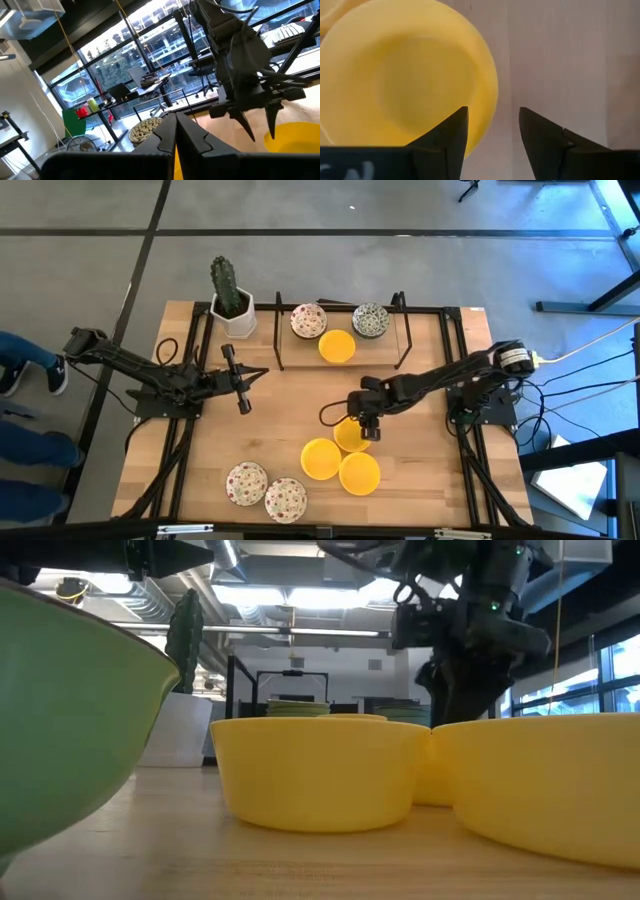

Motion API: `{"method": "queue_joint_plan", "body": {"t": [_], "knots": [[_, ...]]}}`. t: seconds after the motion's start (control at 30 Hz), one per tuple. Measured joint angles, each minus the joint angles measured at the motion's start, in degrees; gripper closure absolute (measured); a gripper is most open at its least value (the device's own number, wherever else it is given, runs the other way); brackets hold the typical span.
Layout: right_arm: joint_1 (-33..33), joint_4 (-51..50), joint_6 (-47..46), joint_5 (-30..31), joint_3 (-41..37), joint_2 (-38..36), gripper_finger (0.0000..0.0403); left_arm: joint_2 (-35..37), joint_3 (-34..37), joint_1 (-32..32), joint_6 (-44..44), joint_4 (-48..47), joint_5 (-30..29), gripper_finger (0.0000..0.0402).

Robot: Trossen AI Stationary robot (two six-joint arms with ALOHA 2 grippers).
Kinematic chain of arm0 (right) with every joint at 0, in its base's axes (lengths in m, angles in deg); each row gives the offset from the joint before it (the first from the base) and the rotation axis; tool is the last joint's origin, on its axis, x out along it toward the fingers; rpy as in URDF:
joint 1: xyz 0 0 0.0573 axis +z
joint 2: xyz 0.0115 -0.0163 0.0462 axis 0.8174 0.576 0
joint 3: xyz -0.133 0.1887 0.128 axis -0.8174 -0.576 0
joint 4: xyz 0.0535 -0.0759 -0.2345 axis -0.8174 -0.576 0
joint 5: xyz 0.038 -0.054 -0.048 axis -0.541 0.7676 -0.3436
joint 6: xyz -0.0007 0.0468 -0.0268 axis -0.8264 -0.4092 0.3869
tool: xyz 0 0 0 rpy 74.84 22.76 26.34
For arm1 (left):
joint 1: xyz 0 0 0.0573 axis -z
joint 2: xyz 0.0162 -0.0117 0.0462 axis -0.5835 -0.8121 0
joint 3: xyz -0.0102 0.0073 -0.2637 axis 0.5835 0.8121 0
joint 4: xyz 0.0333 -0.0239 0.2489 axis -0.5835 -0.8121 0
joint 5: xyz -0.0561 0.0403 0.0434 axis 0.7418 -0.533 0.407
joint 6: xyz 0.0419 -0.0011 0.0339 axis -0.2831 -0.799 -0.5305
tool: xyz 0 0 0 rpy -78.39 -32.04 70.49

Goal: Pick & Place Mini bowls
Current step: Stack the top right yellow bowl on top of the yellow bowls on the shelf

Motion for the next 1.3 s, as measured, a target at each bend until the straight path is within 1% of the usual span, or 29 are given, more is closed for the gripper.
{"method": "queue_joint_plan", "body": {"t": [0.13,0.3,0.4,0.5,0.57,0.63,0.67,0.7,0.8,0.87,0.97,1.07,1.2,1.3], "knots": [[-0.6,0.5,-0.8,-1.8,0.0,1.7,0.0226,0.0,0.0,0.0,0.0,0.0,0.0,0.0397],[-1.0,0.4,-0.3,-1.9,0.0,2.7,0.0226,0.0,0.0,0.0,0.0,0.0,0.0,0.0398],[-1.0,0.6,0.3,-1.7,0.0,2.7,0.0238,0.0,0.0,0.0,0.0,0.0,0.0,0.0398],[-1.0,0.8,-0.1,-1.2,0.0,2.7,0.0277,0.0,0.0,0.0,0.0,0.0,0.0,0.0398],[-1.3,1.3,-1.3,-1.0,0.0,2.7,0.0318,0.0,0.0,0.0,0.0,0.0,0.0,0.0398],[-2.1,1.1,-1.5,-0.9,0.0,2.7,0.0366,0.0,0.0,0.0,0.0,0.0,0.0,0.0398],[-2.7,1.0,-1.3,-1.2,0.1,2.6,0.0382,0.0,0.0,0.0,0.0,0.0,0.0,0.0398],[-3.3,0.7,-1.4,-1.4,0.1,2.5,0.0389,0.0,0.0,0.0,0.0,0.0,0.0,0.0398],[-5.2,0.0,-1.2,-1.6,0.1,2.5,0.0387,0.0,0.0,0.0,0.0,0.0,-0.1,0.0398],[-6.2,0.1,-0.2,-2.1,0.1,2.2,0.0393,0.0,0.0,0.0,0.0,0.0,-0.1,0.0397],[-7.6,-0.2,1.0,-5.0,0.3,1.3,0.0396,0.0,0.0,0.0,0.0,-0.1,-0.1,0.0398],[-8.4,-1.9,1.9,-7.5,2.4,0.1,0.0398,0.0,0.0,0.0,0.0,0.0,-0.2,0.0398],[-8.8,-7.4,3.8,-8.6,9.5,-0.5,0.0399,0.0,0.0,0.0,0.0,-0.1,-0.2,0.0398],[-9.9,-12.3,6.1,-6.9,17.3,-0.5,0.0400,0.0,0.0,0.0,0.0,-0.1,-0.2,0.0398]]}}
